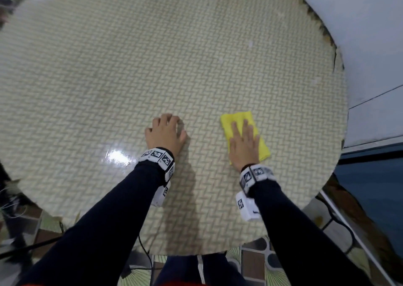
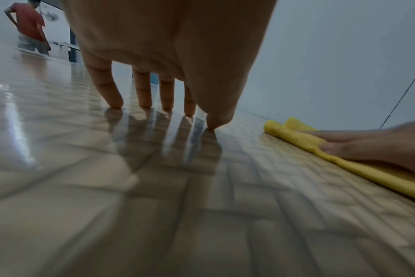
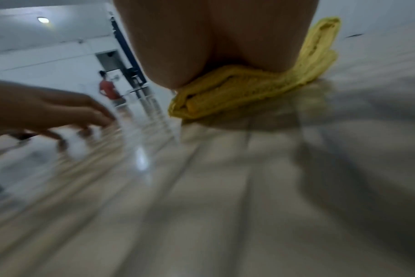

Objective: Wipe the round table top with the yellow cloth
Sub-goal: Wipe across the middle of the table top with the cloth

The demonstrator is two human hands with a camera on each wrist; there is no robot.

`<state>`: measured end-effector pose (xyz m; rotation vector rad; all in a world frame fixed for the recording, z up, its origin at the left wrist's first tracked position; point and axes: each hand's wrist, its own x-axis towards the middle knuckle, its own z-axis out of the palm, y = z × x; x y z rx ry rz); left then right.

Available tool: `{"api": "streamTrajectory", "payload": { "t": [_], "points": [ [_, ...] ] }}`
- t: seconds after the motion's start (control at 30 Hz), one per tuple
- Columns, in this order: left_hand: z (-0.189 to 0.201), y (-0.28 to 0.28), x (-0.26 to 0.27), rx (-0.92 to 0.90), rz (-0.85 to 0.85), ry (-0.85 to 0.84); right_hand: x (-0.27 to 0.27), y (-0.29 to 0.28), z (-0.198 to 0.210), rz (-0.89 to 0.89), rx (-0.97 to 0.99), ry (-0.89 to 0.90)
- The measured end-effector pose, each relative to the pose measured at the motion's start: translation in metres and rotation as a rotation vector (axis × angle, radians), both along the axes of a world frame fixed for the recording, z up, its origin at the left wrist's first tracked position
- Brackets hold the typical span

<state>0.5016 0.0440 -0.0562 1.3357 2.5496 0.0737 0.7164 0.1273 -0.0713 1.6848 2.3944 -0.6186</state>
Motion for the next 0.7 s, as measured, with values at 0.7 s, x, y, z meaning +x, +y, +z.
{"api": "streamTrajectory", "payload": {
  "t": [0.7],
  "points": [
    [-0.003,-0.002,0.001,0.029,-0.018,0.009,0.023,-0.082,0.000,0.366,0.072,0.071]
  ]
}}
